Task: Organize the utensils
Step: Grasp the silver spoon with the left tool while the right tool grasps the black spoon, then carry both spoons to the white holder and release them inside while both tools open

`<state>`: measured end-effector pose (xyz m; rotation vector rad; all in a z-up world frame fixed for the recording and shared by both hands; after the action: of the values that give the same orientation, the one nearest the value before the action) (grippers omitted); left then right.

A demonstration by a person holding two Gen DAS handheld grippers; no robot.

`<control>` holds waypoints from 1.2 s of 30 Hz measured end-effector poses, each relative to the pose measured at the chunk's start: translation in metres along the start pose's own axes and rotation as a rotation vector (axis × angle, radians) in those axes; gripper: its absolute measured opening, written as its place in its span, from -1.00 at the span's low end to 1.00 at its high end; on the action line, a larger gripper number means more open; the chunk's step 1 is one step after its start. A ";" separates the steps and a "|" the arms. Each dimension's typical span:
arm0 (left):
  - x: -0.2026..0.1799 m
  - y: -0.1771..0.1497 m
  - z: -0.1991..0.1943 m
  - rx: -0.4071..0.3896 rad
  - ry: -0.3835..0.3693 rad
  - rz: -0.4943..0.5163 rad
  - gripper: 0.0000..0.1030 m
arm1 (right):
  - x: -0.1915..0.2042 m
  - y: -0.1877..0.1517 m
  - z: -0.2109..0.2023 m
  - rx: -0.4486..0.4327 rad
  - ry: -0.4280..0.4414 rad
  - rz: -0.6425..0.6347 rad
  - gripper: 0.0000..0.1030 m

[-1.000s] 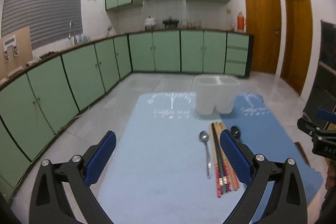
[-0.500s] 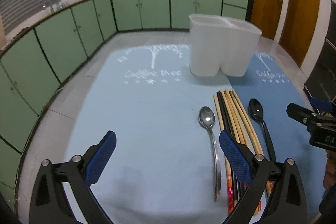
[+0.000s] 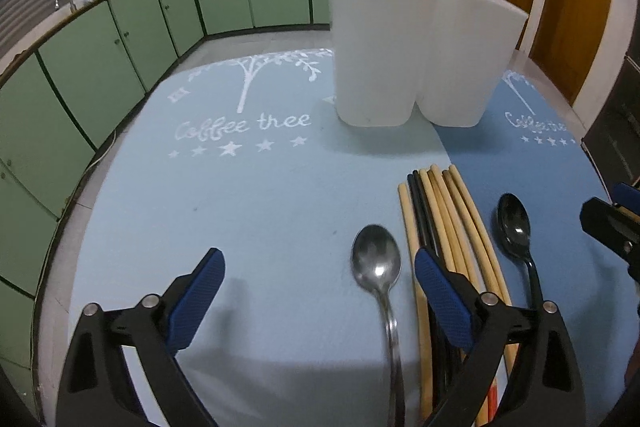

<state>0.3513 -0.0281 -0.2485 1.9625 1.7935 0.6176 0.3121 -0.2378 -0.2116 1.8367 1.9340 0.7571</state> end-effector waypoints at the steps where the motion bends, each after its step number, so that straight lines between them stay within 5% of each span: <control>1: -0.001 0.001 0.003 0.003 0.005 0.004 0.79 | 0.000 0.001 0.002 0.001 0.000 -0.002 0.90; 19: 0.000 0.001 0.019 0.035 -0.046 -0.020 0.51 | 0.033 -0.002 0.053 0.141 0.010 -0.010 0.40; 24: -0.007 0.002 0.015 0.029 -0.055 -0.010 0.18 | 0.036 -0.005 0.063 0.169 -0.023 -0.006 0.09; 27: -0.010 0.002 0.012 0.013 -0.058 -0.005 -0.24 | 0.036 -0.007 0.061 0.169 -0.005 -0.008 -0.36; 28: -0.010 0.003 0.011 0.009 -0.076 -0.008 -0.46 | 0.035 -0.007 0.061 0.170 0.010 0.001 -0.36; 33: -0.008 0.001 0.003 -0.016 -0.123 -0.035 -0.46 | 0.023 -0.007 0.048 0.124 0.089 0.046 -0.38; 36: -0.005 0.001 -0.018 -0.098 -0.143 -0.049 -0.46 | 0.013 -0.004 0.026 0.047 0.117 0.057 -0.38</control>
<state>0.3414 -0.0332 -0.2330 1.8441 1.6872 0.5254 0.3237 -0.2216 -0.2336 1.9221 1.9945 0.8622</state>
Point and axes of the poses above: each gripper's, at about its wrist camera, not at the fingertips, and z roughly the way its jaws point, x to its left, y to its top, the point moved 5 cm from there along z, roughly the way its jaws point
